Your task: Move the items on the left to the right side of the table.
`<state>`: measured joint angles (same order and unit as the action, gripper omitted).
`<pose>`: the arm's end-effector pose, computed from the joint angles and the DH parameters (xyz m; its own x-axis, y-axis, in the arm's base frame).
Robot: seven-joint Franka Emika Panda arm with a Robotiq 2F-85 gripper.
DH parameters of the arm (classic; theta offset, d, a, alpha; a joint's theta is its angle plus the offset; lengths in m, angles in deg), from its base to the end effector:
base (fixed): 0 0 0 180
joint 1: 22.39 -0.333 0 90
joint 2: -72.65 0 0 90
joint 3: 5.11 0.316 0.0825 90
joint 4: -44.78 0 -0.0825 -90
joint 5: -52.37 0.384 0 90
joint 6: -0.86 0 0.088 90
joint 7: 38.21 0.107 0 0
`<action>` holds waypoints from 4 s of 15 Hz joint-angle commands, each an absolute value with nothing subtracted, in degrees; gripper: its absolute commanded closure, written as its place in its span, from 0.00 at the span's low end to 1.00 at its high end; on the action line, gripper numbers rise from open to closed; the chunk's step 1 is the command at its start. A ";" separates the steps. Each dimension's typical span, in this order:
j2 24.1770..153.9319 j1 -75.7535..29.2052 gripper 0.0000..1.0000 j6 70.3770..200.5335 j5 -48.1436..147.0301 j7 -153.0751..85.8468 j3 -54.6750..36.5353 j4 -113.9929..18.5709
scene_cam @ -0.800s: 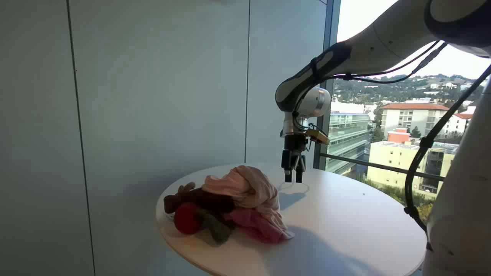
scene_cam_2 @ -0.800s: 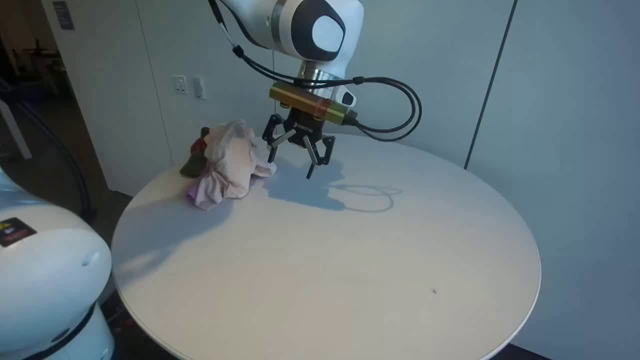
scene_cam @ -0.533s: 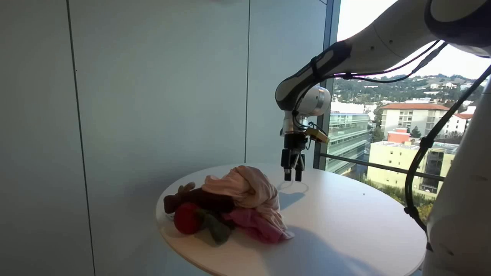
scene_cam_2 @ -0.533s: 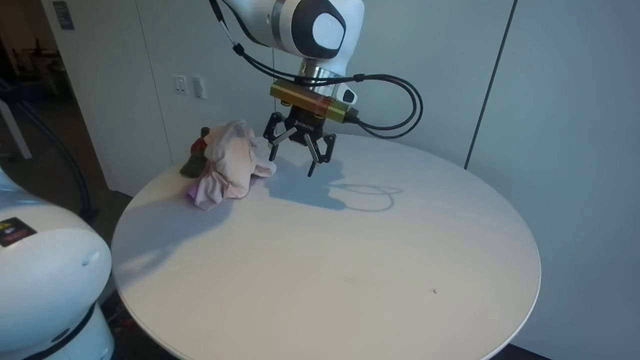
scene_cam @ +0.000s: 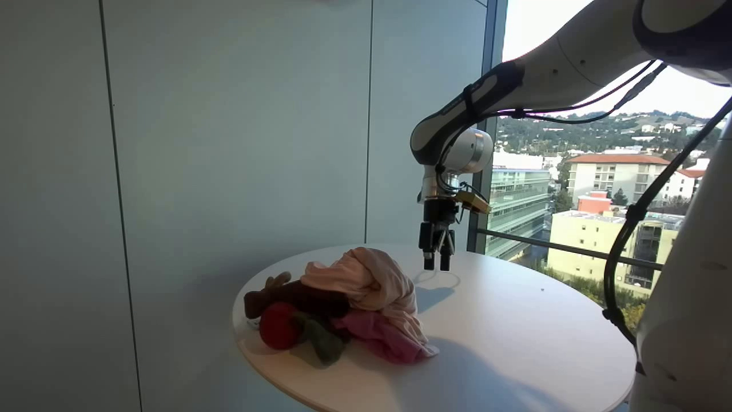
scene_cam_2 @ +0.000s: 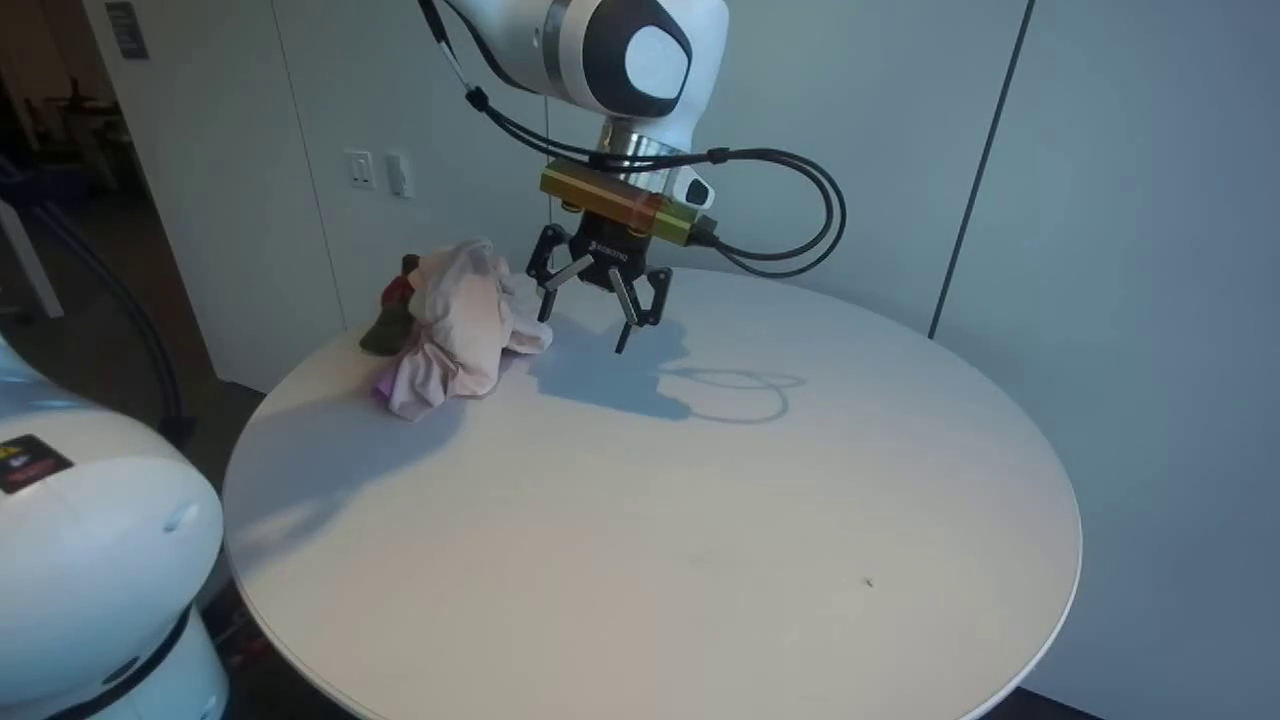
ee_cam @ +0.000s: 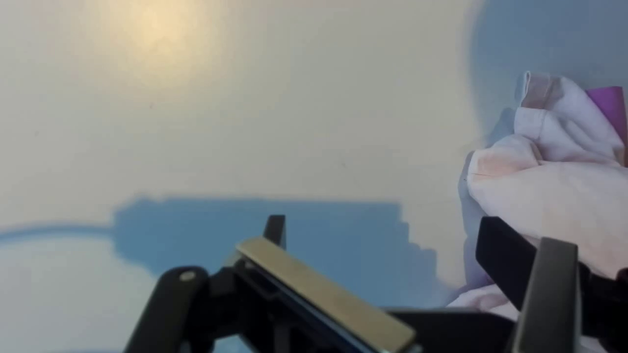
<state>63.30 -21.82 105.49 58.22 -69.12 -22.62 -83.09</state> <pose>0.4462 -0.1395 0.4196 0.9672 0.2100 -0.1432 0.1707 -0.9541 -0.2463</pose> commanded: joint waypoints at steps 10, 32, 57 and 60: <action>60.43 -20.73 0.00 107.94 69.58 -73.84 -17.81 -73.63; 47.33 -31.76 0.70 140.34 82.78 -99.44 -11.09 -105.35; 79.40 -28.13 0.91 192.58 92.34 -114.56 -34.28 -84.20; 86.75 -27.61 0.62 194.03 91.66 -109.83 -37.76 -85.41</action>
<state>79.00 -25.47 190.82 88.84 -111.64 -33.23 -86.72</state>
